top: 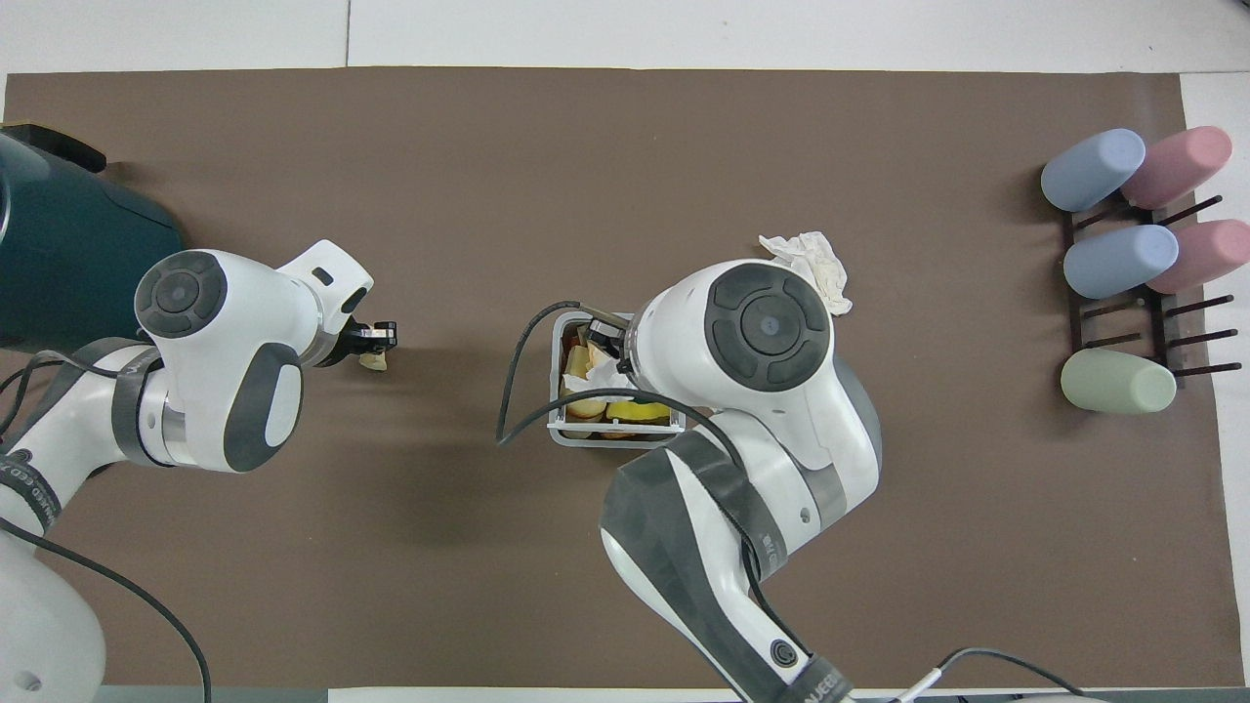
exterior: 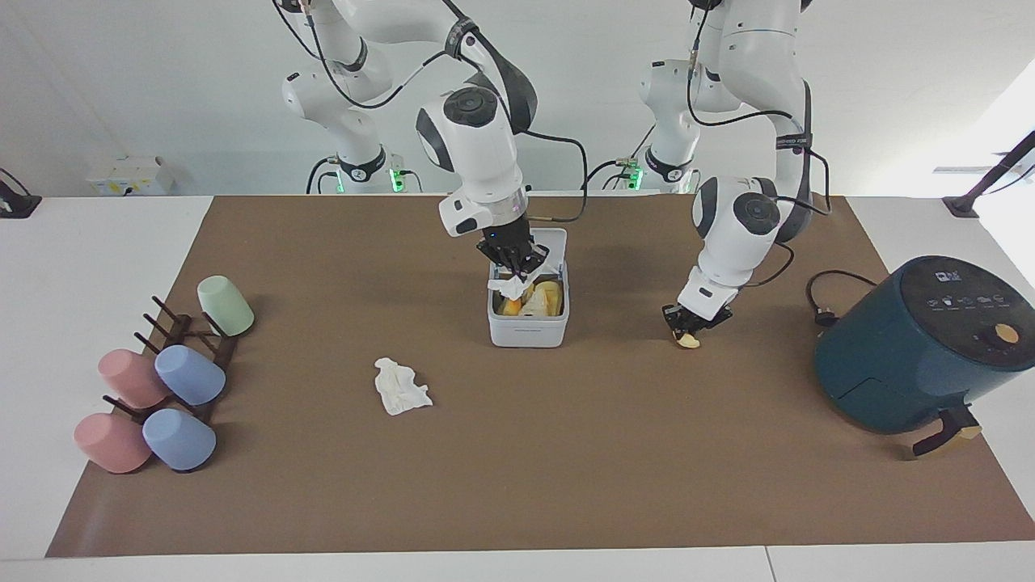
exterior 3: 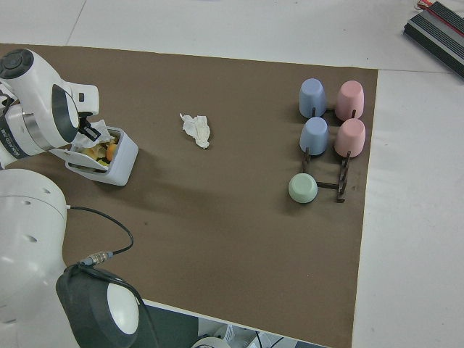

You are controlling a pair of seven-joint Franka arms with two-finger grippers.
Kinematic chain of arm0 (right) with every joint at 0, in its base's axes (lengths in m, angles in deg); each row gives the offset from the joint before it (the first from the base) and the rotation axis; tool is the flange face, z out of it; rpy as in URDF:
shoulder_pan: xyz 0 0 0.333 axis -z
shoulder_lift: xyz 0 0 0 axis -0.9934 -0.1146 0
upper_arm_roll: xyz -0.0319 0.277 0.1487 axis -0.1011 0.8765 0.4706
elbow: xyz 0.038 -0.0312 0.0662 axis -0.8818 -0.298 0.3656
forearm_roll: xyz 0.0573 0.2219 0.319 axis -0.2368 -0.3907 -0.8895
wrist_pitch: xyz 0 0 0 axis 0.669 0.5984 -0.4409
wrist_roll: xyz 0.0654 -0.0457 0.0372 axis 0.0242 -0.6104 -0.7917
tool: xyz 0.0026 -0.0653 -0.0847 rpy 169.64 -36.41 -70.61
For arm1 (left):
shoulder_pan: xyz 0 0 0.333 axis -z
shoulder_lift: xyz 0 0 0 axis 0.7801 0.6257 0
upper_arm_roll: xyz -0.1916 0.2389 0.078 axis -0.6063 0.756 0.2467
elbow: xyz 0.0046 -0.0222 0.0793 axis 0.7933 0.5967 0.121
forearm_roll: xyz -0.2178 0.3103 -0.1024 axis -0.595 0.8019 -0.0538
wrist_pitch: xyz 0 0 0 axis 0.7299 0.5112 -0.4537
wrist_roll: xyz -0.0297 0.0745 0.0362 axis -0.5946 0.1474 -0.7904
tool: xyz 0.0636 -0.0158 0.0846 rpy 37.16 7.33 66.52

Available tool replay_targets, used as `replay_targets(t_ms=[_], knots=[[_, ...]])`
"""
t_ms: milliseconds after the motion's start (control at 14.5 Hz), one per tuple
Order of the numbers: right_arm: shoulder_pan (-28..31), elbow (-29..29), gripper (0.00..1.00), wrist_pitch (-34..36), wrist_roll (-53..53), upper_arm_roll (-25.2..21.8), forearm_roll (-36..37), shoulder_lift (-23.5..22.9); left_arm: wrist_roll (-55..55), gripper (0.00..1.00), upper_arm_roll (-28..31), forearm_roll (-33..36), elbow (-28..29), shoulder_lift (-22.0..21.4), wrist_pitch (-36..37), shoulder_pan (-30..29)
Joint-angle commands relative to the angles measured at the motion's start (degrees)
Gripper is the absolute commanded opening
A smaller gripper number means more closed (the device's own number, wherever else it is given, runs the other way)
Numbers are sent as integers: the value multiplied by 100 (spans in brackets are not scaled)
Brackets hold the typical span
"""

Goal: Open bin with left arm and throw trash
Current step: 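Carry bread to the bin with the left gripper while the right gripper withdraws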

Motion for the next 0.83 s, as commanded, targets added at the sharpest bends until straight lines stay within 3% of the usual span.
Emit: replay_targets(t_ms=[0, 69, 138, 206, 344, 482, 757], knots=[[-10, -386, 0, -223, 86, -8, -125, 278, 87, 0, 62, -60, -212, -407, 637, 67], [-10, -421, 12, -249, 77, -8, -125, 286, 148, 0, 53, -60, -431, -503, 987, 59], [-10, -430, 53, -250, 77, -17, -125, 286, 218, 0, 53, -60, -677, -522, 1356, 58], [-10, -439, 82, -250, 86, -8, -125, 295, 271, 0, 53, -60, -993, -522, 1804, 76], [-10, -439, 100, -250, 130, -8, -125, 295, 280, 0, 44, -60, -1495, -531, 2491, 94], [-10, -395, 100, -258, 121, -17, -125, 278, 289, 0, 18, -86, -1830, -592, 2897, 102], [104, -27, 100, -127, 8, -34, -38, 146, 710, 0, -52, -533, -2085, -689, 2977, 111]])
